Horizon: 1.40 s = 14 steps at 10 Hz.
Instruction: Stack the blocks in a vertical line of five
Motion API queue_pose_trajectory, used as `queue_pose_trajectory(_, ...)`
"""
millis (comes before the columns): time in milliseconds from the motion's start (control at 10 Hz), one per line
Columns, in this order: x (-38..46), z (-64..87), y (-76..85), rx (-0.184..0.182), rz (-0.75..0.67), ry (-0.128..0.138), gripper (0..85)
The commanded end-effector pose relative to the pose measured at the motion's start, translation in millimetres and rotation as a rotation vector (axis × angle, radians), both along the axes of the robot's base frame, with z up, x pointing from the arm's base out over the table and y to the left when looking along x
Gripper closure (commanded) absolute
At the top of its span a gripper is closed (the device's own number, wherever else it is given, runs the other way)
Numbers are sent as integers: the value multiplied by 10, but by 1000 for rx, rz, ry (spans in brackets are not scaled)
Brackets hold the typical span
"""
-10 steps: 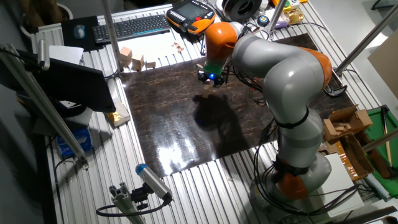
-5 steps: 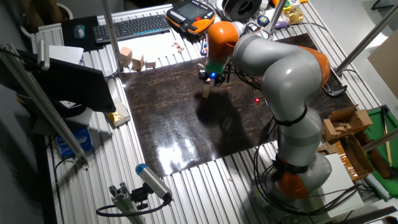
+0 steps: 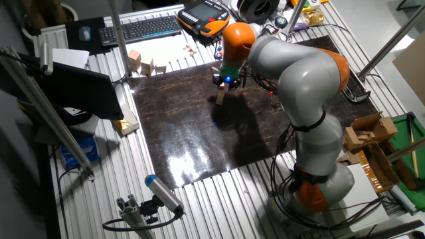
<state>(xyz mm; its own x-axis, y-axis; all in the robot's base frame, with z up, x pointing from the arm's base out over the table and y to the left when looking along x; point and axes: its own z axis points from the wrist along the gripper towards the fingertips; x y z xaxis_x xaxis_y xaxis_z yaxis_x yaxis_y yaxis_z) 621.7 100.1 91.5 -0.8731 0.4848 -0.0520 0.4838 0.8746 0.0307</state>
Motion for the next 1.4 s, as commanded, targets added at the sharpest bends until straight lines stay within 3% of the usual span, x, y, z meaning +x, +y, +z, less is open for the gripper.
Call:
queue_pose_trajectory(0, 2, -8, -1, 0, 0, 0, 337)
queue_pose_trajectory(800, 18, -40, -11, -8, 10, -4, 343)
queue_pose_trajectory(1100, 18, -40, -11, 1, 71, 26, 373)
queue_pose_trajectory(1300, 18, -40, -11, -18, 138, 34, 390)
